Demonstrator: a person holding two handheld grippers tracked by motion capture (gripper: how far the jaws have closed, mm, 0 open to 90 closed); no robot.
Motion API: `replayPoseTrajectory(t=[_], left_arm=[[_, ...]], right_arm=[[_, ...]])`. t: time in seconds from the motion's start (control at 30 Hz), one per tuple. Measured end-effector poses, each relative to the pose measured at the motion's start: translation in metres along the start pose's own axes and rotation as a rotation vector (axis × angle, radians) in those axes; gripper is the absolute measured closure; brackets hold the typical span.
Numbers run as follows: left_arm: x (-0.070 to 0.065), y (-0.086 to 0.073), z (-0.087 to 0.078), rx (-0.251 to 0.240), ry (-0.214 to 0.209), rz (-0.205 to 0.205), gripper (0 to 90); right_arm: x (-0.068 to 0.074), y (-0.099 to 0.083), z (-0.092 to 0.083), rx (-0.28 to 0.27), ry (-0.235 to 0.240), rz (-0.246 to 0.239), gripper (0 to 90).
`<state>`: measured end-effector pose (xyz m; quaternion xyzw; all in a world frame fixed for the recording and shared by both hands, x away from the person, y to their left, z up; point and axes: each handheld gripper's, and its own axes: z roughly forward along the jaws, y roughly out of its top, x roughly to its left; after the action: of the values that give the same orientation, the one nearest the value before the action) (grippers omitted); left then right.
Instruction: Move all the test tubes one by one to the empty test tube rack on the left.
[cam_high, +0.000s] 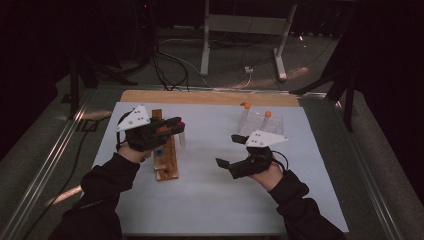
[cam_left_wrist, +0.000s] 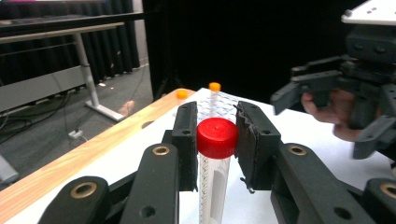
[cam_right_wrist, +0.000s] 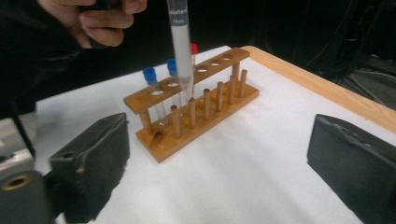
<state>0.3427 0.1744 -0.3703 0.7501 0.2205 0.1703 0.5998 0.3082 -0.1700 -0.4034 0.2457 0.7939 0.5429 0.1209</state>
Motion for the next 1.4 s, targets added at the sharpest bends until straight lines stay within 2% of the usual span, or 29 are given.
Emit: replayPoseTrajectory(t=[0.03,0.1,0.2,0.23,0.6,0.7,0.83,1.0,1.07,1.2,1.4], left_arm=[[0.004,0.000,-0.002,-0.003,0.013,-0.007,71.7],[0.013,0.001,-0.005,-0.007,0.036,-0.020,71.7],[0.025,0.001,-0.010,-0.013,0.070,-0.033,71.7],[0.028,0.001,-0.011,-0.016,0.083,-0.034,71.7],[0.065,0.003,-0.019,-0.048,0.190,-0.070,71.7],[0.073,0.000,-0.021,-0.054,0.211,-0.089,71.8],[0.078,-0.007,-0.025,-0.052,0.246,-0.095,71.7],[0.084,-0.019,-0.029,-0.045,0.263,-0.121,71.7],[0.086,-0.023,-0.029,-0.047,0.255,-0.142,71.8],[0.085,-0.032,-0.028,-0.025,0.257,-0.145,71.7],[0.085,-0.047,-0.025,-0.023,0.249,-0.174,71.7]], right_arm=[[-0.001,-0.001,-0.002,-0.001,-0.010,0.004,4.0],[-0.003,-0.002,-0.004,0.011,-0.040,-0.019,2.9],[-0.008,-0.004,-0.008,0.007,-0.065,-0.008,2.8],[-0.010,-0.006,-0.009,0.005,-0.087,-0.013,2.9],[-0.022,-0.012,-0.014,0.009,-0.113,0.005,2.9],[-0.022,-0.013,-0.014,0.012,-0.118,-0.002,3.0],[-0.024,-0.014,-0.014,0.017,-0.120,-0.001,3.0],[-0.028,-0.017,-0.017,-0.002,-0.127,0.001,2.9],[-0.029,-0.018,-0.018,-0.004,-0.133,0.005,2.9],[-0.033,-0.019,-0.020,-0.001,-0.145,0.014,2.9],[-0.037,-0.021,-0.022,0.001,-0.157,0.018,2.9]])
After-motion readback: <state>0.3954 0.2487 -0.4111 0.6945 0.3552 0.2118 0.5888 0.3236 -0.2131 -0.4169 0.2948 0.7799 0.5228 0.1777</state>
